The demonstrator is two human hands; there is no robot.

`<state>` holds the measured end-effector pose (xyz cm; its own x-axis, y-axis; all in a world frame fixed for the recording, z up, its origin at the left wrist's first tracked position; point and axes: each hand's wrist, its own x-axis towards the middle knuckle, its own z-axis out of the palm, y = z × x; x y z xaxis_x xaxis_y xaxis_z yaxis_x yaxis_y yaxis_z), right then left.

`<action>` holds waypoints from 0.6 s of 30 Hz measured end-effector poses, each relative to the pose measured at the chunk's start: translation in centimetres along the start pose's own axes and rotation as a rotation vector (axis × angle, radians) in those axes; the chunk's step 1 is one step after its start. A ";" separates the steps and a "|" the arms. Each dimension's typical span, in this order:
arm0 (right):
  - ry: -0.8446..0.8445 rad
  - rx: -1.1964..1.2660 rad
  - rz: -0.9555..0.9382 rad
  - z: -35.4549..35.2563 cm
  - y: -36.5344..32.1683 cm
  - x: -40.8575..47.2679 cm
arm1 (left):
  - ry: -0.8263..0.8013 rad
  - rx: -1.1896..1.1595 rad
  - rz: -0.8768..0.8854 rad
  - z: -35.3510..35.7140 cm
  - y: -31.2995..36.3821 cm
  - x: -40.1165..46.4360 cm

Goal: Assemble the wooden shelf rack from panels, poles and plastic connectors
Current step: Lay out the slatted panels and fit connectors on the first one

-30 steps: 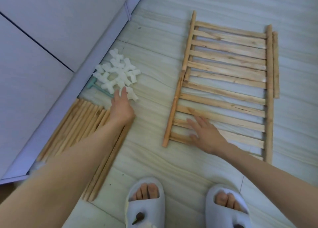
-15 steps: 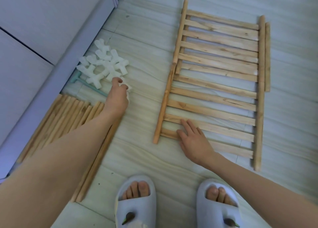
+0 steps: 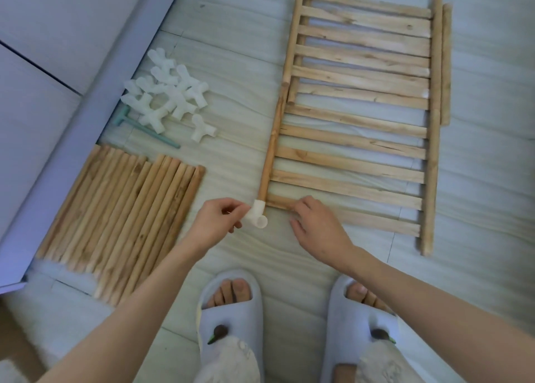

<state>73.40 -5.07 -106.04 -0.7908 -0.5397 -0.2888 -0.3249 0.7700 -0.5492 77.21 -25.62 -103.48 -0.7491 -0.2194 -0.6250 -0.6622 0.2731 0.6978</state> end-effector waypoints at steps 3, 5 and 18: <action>-0.147 0.630 0.278 -0.6 -1.5 -0.5 | -0.065 -0.042 -0.017 1.2 -0.1 -0.5; -0.203 0.954 0.445 -0.9 -1.8 -0.6 | -0.090 -0.031 -0.018 1.9 0.0 -0.6; -0.206 1.208 0.637 -0.8 -2.5 -1.1 | -0.196 -0.271 -0.069 3.0 -0.4 -1.5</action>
<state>74.65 -6.14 -103.70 -0.5069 -0.3312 -0.7959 0.7913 0.1874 -0.5820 78.65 -22.64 -103.88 -0.7018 -0.0377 -0.7113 -0.7118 -0.0003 0.7023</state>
